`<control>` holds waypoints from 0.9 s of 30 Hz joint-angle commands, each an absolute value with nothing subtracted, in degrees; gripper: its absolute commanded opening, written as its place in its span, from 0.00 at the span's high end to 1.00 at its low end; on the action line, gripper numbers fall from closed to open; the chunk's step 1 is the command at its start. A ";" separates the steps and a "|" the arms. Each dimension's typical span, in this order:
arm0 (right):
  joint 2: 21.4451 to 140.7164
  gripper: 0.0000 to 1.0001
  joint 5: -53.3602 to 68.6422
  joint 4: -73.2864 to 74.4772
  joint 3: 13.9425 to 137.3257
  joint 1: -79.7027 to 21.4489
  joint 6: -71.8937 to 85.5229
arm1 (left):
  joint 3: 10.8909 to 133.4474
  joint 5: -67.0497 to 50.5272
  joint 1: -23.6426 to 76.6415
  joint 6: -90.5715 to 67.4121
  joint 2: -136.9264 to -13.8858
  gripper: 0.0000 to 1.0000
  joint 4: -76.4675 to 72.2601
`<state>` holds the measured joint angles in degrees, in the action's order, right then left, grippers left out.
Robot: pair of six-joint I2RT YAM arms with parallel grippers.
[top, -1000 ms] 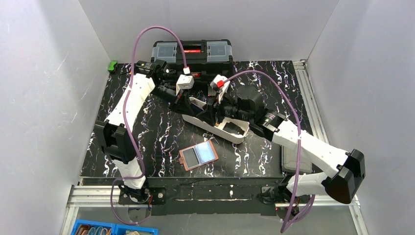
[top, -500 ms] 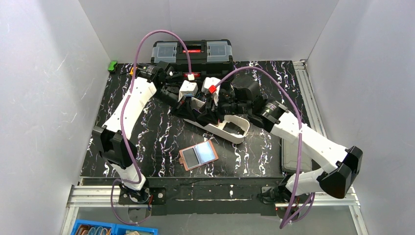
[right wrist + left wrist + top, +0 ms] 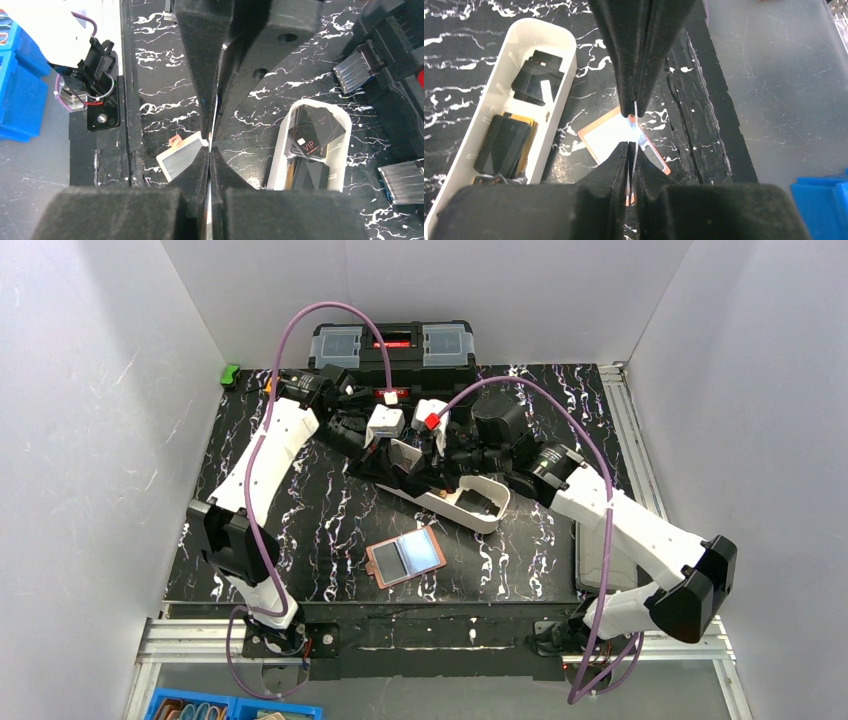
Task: Put the credit cards into the card holder
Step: Insert the credit card into the card holder.
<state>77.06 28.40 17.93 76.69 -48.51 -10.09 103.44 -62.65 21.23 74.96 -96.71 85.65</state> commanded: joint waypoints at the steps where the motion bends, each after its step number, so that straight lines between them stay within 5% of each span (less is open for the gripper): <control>1: 79.07 0.99 29.14 20.85 79.53 -48.96 -8.45 | 106.69 -64.15 21.01 71.73 -95.88 0.83 96.41; 4: 78.45 0.99 25.86 21.00 76.68 -48.96 -6.61 | 106.22 -62.38 20.90 71.40 -95.51 0.46 96.01; 6: 76.93 0.99 23.18 19.58 72.50 -48.96 -4.39 | 102.87 -60.85 20.14 67.93 -93.66 0.03 91.80; 19: 70.61 0.99 19.31 5.56 41.55 -48.96 20.04 | 57.73 -34.02 22.09 59.87 -73.31 0.02 57.28; 27: 72.87 0.99 18.58 -2.74 35.59 -48.75 25.57 | 47.79 -26.65 29.81 57.92 -69.29 0.02 44.28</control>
<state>72.69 19.18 6.55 36.62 -48.82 20.99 48.77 -31.07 28.03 59.05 -69.47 53.52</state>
